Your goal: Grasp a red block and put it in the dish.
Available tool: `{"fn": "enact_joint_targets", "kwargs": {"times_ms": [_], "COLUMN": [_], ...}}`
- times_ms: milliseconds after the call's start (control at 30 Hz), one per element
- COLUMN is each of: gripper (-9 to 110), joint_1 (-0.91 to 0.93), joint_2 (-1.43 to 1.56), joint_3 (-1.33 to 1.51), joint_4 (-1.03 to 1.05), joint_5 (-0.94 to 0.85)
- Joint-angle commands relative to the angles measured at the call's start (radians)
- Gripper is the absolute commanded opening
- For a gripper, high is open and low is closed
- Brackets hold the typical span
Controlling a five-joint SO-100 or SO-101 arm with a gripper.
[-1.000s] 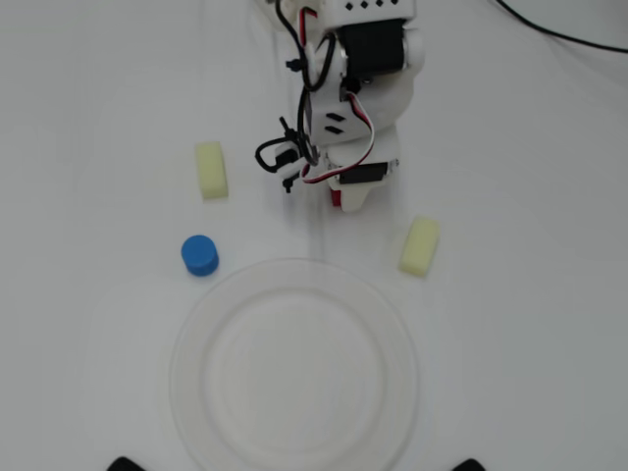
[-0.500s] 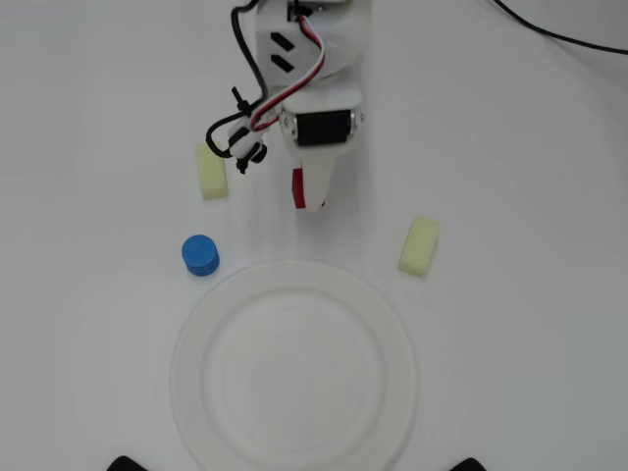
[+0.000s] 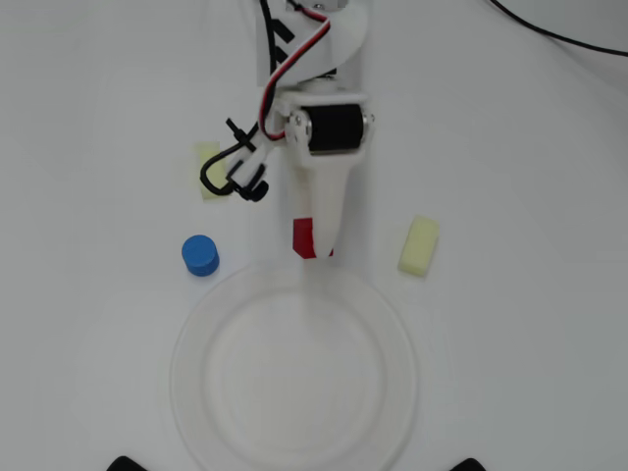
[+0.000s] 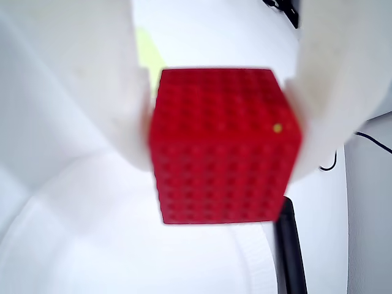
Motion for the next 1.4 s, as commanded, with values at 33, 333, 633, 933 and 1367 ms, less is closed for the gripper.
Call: {"fn": "enact_joint_targets", "kwargs": {"times_ms": [33,333,633,933,1367], "gripper": [0,0,6,29,33], "joint_1": [-0.018,-0.032,0.006,0.041,0.038], "joint_2": [-0.156,-0.479,-0.509,-0.393,0.316], "joint_3": [-0.184,-0.422,-0.44,-0.44,0.055], "joint_4": [-0.015,-0.011,-0.011,0.187,0.476], "joint_5": [-0.003,-0.021,0.018,0.061,0.066]}}
